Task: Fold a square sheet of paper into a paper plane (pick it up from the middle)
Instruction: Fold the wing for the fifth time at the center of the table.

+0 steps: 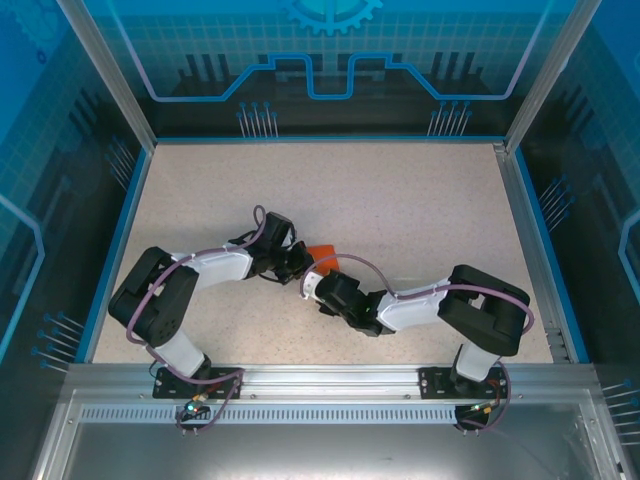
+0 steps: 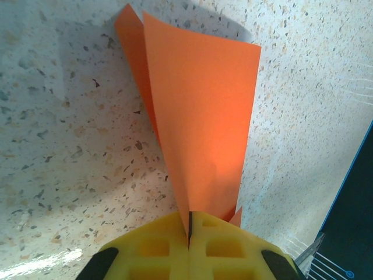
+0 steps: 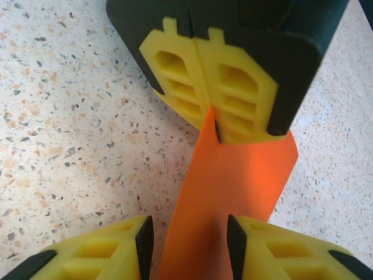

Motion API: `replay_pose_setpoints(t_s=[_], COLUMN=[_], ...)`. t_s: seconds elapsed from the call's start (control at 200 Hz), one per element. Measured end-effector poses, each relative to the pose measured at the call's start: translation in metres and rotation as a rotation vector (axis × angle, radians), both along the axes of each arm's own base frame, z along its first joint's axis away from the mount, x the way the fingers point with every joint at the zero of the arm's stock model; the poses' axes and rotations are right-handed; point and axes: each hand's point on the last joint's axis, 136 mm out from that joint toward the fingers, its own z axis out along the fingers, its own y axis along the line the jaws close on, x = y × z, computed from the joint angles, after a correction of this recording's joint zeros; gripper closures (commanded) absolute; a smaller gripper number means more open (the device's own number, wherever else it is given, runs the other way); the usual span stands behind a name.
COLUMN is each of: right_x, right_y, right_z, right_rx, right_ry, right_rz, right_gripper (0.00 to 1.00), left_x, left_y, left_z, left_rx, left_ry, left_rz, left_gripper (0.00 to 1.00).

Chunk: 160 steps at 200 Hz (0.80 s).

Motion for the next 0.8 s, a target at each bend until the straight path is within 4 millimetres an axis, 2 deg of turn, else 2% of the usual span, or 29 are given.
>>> replay_pose_setpoints(t_s=[0.125,0.405,0.5,0.555,0.665,0.76,0.8], right_x=[0.004,0.009,0.011,0.011,0.012,0.013,0.014], right_y=[0.002,0.0,-0.001,-0.001,0.0,-0.001,-0.001], right_z=[0.003,-0.009,-0.008,-0.007,-0.006,-0.005,-0.005], right_rx=[0.013,-0.02,-0.016,-0.012,0.011,0.034,0.047], right_ry=[-0.023,-0.038,-0.045,-0.047,-0.044,-0.039,-0.034], right_rz=[-0.012,-0.036,-0.045,-0.051,-0.067,-0.089,-0.104], right_gripper=[0.69,0.75,0.81,0.89,0.98,1.0,1.0], left_x=[0.0,0.0,-0.001,-0.002,-0.003,-0.002,-0.002], left_y=[0.0,0.0,0.001,0.001,0.003,0.004,0.006], left_z=[0.0,0.0,-0.001,-0.001,0.0,0.002,0.004], left_rx=[0.0,0.0,0.004,0.007,0.015,0.02,0.028], left_ry=[0.0,0.001,0.003,0.005,0.007,-0.005,-0.01], left_rz=[0.0,-0.001,-0.004,-0.005,-0.001,0.0,0.003], left_gripper=[0.99,0.98,0.98,0.96,0.89,0.83,0.72])
